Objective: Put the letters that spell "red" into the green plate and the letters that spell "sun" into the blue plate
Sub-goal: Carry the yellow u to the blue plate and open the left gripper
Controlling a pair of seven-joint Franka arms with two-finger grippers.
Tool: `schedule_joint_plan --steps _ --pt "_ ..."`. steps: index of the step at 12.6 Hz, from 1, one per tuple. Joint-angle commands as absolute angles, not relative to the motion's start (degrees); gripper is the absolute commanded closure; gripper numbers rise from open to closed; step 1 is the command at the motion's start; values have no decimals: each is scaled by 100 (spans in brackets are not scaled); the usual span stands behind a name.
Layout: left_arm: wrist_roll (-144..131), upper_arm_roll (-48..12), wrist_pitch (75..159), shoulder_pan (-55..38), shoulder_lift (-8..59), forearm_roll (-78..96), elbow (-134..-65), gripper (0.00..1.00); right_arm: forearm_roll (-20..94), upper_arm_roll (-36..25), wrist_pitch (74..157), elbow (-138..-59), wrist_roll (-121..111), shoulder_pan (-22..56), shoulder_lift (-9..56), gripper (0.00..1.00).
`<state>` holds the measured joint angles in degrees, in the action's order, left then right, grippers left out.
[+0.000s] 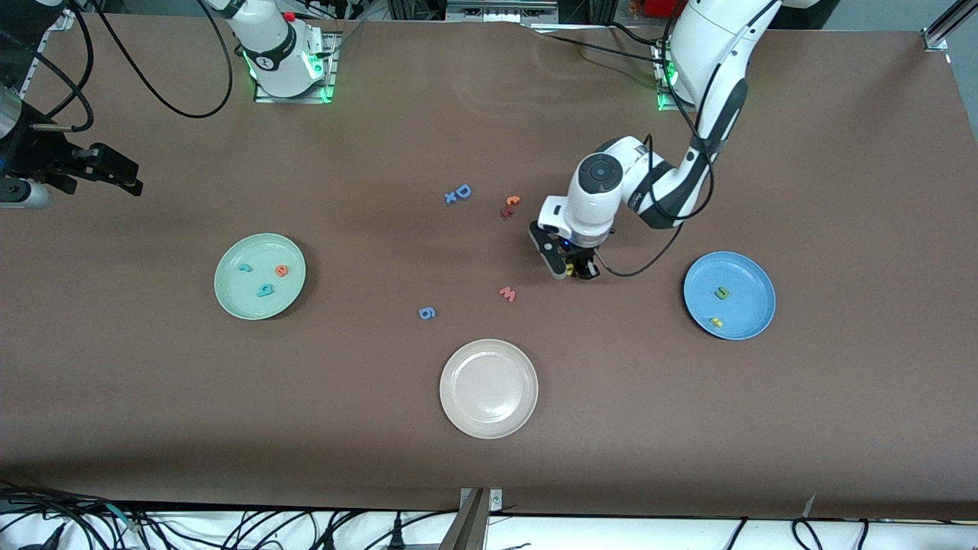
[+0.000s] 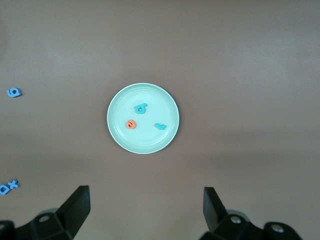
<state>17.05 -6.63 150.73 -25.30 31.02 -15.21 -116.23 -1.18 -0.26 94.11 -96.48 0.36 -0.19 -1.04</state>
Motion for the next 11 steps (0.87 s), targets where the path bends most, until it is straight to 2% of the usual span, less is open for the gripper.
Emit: schedule_joint_plan --steps 1,4,9,10,11 --pt "1958 -589 14750 -1980 2752 -1564 -11541 91 -105 -9 9334 -9475 70 8 -35 0" --pt "2118 -484 14100 -1329 2418 -1521 -11531 91 -88 -167 9360 -9457 -9 26 26 0" --pt "2144 -316 13502 -344 2470 -906 -11654 89 114 -308 9352 -9413 9 44 62 0" --pt "2162 -316 13396 -230 2487 -905 -11654 85 123 -308 9334 -9387 17 53 62 0" --pt "2153 -316 13368 -142 2566 -905 -11654 66 114 -308 9325 -9387 52 79 53 0"
